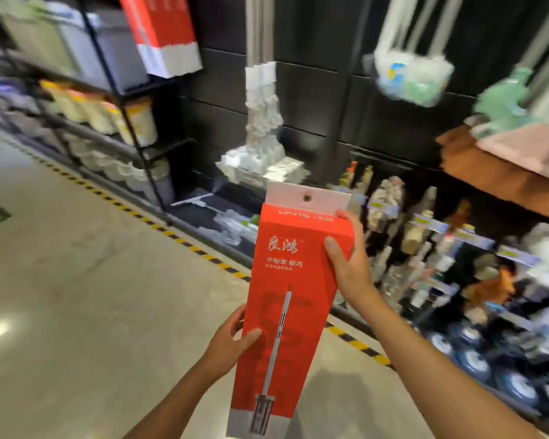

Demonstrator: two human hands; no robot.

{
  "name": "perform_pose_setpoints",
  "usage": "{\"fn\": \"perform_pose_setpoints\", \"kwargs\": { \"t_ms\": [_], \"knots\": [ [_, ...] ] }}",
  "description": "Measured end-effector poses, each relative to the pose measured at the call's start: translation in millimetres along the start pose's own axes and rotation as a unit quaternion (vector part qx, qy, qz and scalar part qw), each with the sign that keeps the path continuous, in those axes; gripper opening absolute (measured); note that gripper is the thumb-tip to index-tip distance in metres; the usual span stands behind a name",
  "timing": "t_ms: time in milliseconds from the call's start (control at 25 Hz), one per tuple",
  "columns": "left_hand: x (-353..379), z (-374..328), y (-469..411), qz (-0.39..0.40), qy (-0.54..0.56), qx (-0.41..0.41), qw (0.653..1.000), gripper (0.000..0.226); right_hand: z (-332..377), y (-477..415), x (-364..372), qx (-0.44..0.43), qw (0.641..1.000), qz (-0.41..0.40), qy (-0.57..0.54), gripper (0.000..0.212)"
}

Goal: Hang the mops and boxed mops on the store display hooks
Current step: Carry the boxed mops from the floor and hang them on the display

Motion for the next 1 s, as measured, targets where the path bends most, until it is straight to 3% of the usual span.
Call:
{"fn": "perform_pose_setpoints", "kwargs": {
  "t_ms": [120, 240, 440, 720, 880, 1000],
  "knots": [
    [-72.3, 17.8, 17.8, -0.071, 0.013, -0.023, 0.997, 0.066, -3.2, -19.0, 97.5, -0.006, 0.996, 0.089, -0.011, 0.062],
    [-133.9, 33.6, 28.2, -0.138, 0.029, -0.041, 0.989, 0.072, -14.7, -38.1, 183.1, 0.004, 0.986, 0.166, -0.03, 0.063],
    [-219.7, 63.3, 13.9, -0.215, 0.054, -0.071, 0.973, 0.06, -39.1, -80.5, 308.1, 0.01, 0.971, 0.231, -0.054, 0.075],
    [-340.7, 61.5, -37.8, -0.306, 0.065, -0.094, 0.945, 0.06, -66.9, -169.9, 474.8, 0.006, 0.943, 0.315, -0.102, 0.082],
    [-406.6, 61.3, -55.0, -0.366, 0.09, -0.095, 0.921, 0.071, -52.7, -200.6, 569.6, -0.017, 0.916, 0.379, -0.133, 0.067],
    [-456.3, 66.3, -67.5, -0.398, 0.098, -0.088, 0.908, 0.08, -45.5, -216.3, 635.4, -0.032, 0.892, 0.428, -0.142, 0.067]
  ]
}}
Point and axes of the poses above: each hand's wrist, its own y-axis away from the middle knuckle, its own x-axis out of the palm, z = x × y, the point moved 5 cm from there along -y, towards the middle knuckle, and after that the axes turned 2 degrees about -z, right-handed, at the moved point
